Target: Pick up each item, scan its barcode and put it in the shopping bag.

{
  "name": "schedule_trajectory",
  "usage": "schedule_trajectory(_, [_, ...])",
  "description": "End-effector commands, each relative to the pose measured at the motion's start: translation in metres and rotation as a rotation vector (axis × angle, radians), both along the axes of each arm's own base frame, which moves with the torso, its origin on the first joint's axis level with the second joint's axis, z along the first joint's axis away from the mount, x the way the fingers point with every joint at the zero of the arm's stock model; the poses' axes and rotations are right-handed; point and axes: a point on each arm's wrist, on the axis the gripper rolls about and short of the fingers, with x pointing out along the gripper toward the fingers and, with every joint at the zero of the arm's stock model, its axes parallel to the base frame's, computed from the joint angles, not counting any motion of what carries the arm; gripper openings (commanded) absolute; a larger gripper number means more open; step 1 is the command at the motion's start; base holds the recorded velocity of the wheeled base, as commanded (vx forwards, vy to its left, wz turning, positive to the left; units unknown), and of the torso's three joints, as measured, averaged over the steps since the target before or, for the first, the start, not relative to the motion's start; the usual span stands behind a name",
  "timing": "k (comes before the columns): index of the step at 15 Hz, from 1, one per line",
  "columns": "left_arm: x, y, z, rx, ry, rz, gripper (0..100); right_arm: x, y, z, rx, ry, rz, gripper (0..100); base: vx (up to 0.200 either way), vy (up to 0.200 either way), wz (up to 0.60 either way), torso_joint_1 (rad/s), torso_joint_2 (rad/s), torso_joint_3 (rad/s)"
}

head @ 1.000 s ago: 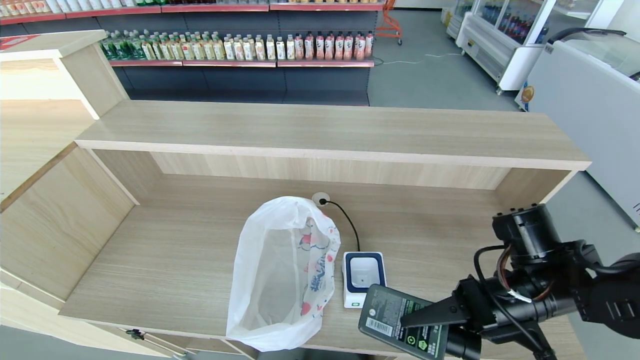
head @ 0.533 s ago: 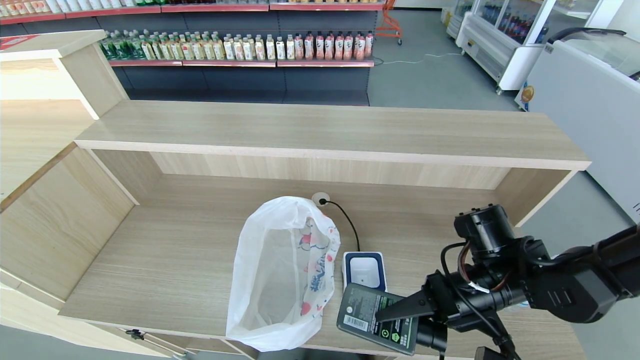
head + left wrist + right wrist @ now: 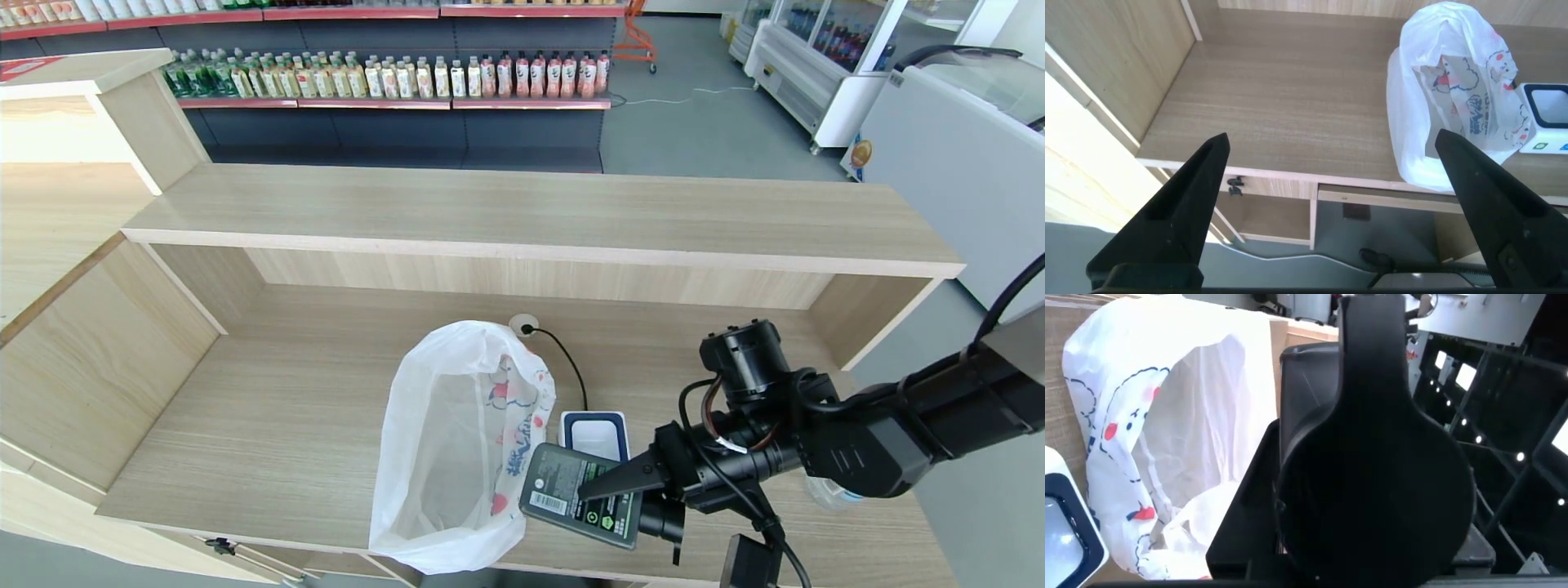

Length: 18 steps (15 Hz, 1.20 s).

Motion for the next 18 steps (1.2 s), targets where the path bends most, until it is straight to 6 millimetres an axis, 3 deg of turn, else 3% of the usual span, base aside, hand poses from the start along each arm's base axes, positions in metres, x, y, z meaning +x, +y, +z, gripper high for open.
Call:
schedule_trajectory(1, [0.000,0.000,0.000,0.000,0.000,0.001,100,0.009,0.007,0.001,0.009,-0.016,0.007,0,0.000,0.000,0.00,0.000,0.00,0.000])
schedule_trajectory(5, [0.000,0.000,0.000,0.000,0.000,0.001,100,0.018,0.029,0.007,0.036,-0.059,0.050,0,0.000,0.000,0.00,0.000,0.00,0.000])
schedule_trajectory(18, [0.000,0.000,0.000,0.000,0.000,0.001,100,0.024,0.040,0.016,0.058,-0.095,0.064,0,0.000,0.000,0.00,0.000,0.00,0.000])
